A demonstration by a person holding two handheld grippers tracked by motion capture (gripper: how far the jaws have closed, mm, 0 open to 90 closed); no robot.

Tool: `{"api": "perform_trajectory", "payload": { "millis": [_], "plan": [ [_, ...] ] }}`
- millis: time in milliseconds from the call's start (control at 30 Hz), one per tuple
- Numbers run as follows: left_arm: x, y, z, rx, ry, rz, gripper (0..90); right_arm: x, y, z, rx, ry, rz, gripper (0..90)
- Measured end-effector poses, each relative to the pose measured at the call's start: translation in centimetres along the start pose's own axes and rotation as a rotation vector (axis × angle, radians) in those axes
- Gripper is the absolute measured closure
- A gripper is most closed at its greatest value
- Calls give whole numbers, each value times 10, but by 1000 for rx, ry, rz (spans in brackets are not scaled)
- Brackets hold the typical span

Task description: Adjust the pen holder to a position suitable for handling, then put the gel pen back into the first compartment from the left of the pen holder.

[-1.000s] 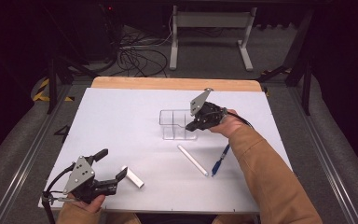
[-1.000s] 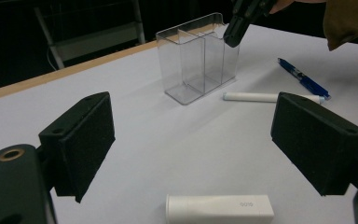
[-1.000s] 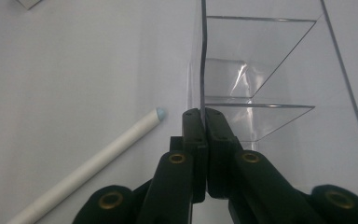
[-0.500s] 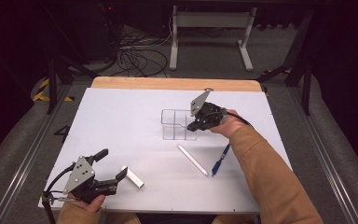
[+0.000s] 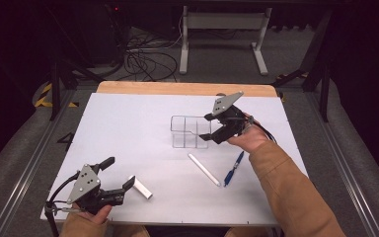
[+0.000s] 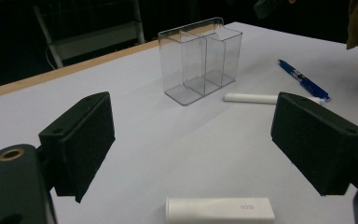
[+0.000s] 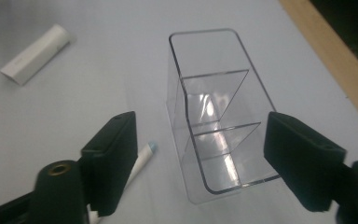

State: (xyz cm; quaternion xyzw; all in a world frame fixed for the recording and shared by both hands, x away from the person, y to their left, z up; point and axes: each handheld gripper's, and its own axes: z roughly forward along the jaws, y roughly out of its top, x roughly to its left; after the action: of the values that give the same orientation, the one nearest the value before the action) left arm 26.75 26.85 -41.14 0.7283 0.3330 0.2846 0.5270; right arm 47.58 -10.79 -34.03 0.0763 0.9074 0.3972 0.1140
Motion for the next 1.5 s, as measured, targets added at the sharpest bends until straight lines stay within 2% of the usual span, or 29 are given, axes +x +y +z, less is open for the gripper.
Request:
{"api": "perform_trajectory", "payload": {
  "millis": [233, 433, 667, 800, 900, 1100, 1300, 1500],
  "plan": [
    [-1, 1, 1, 0, -3, 7, 142, 14, 2, -19, -76, -31, 18, 166],
    [1, 1, 1, 0, -3, 8, 142, 15, -5, -27, -96, -41, 52, 142],
    [0, 2, 2, -1, -1, 13, 142, 23, -5, -33, -121, -69, 59, 88],
    [1, 2, 2, -2, 0, 12, 142, 29, -7, -39, -124, -90, 100, 68],
    [1, 2, 1, -3, 2, 11, 142, 33, -10, -45, -153, -104, 134, 57],
    [1, 3, 2, -3, 3, 11, 142, 40, -16, -56, -206, -114, 150, 41],
    [1, 3, 2, -2, 5, 13, 142, 42, -19, -59, -214, -128, 154, 6],
    [1, 3, 2, -3, 3, 13, 142, 49, -20, -61, -245, -193, 192, 17]
  ]
}}
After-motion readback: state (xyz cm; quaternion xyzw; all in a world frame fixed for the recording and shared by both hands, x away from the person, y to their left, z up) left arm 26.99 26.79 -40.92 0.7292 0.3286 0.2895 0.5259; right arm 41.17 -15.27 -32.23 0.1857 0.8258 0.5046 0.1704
